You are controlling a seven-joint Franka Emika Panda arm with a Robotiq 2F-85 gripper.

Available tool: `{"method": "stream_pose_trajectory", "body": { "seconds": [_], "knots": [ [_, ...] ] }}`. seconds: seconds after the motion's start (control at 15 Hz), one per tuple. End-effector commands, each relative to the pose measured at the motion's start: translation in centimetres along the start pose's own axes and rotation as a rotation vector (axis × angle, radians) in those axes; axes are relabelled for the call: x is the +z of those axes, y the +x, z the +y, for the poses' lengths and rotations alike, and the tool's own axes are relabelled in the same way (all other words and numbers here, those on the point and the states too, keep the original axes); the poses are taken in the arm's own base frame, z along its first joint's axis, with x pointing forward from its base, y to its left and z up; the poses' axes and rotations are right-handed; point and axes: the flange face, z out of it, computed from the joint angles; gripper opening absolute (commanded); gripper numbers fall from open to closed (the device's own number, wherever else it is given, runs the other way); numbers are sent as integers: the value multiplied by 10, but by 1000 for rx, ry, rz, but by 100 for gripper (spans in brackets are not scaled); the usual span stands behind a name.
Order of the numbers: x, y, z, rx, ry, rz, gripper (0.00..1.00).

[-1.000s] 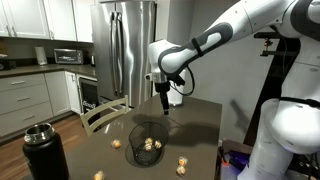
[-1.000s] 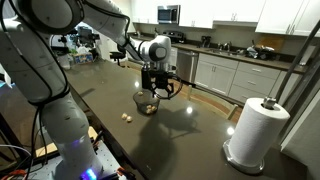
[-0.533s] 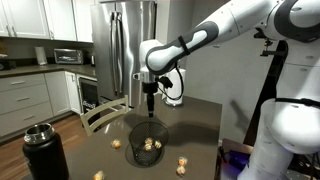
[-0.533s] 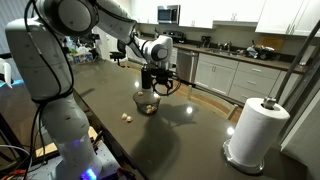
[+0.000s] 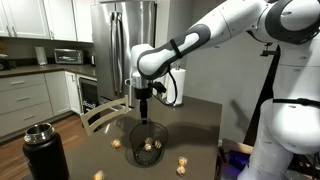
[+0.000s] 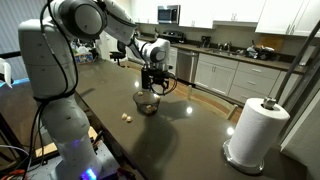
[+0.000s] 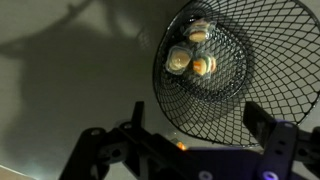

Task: Place one burger inside the black basket

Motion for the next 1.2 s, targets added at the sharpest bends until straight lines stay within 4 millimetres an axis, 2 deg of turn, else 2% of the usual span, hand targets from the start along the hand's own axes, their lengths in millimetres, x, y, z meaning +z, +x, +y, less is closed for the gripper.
{"method": "stream_pose_trajectory", "body": {
  "seconds": [0.0, 0.13, 0.27, 0.8, 1.13],
  "knots": [
    [1, 1, 0, 0, 1, -2, 100],
    [0, 3, 2, 1, 7, 15, 100],
    [3, 15, -1, -19, 13, 39, 100],
    [32, 79, -18, -62, 45, 36, 100],
    [39, 108, -18, -76, 80, 75, 100]
  ]
}}
